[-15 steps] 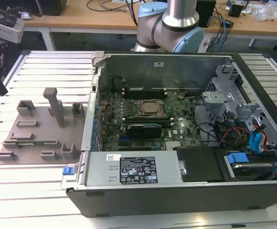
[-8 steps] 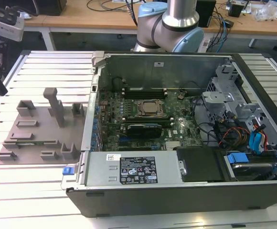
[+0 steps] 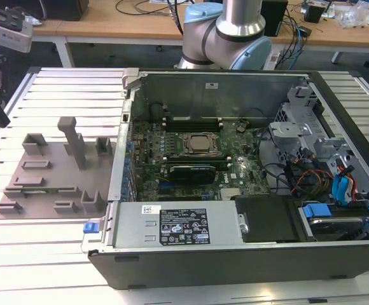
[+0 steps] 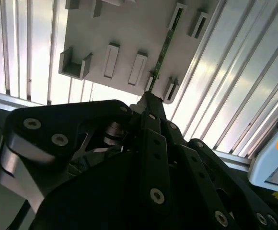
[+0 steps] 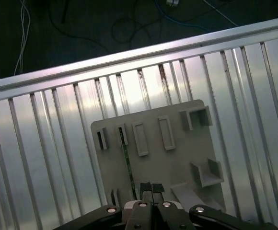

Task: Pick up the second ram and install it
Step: 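Pick up the second ram and move it above second insertion slot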

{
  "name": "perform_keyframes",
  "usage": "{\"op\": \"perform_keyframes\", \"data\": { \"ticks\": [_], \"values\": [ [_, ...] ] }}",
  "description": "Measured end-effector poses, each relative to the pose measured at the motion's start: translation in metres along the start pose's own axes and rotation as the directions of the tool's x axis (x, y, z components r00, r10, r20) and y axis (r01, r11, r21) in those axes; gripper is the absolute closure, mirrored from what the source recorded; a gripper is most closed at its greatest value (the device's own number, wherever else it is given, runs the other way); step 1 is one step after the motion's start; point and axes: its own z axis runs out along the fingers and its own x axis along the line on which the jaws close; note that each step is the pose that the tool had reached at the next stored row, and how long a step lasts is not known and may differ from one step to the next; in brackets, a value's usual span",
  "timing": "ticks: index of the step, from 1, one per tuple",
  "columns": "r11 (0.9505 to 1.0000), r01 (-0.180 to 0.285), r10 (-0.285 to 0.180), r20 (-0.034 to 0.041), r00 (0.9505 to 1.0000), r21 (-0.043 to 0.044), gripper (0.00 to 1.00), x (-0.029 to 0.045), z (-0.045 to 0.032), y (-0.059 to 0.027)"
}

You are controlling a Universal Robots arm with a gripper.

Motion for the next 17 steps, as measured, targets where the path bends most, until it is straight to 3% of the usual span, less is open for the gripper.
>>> {"op": "perform_keyframes", "data": {
  "ticks": [7,17],
  "values": [
    [0.9987,0.051,-0.051,-0.0009,0.9987,-0.0012,0.90,0.0000,0.0000,0.0000],
    [0.9922,0.125,-0.125,-0.0021,0.9922,-0.0030,0.90,-0.0001,0.0000,-0.0003]
  ]
}}
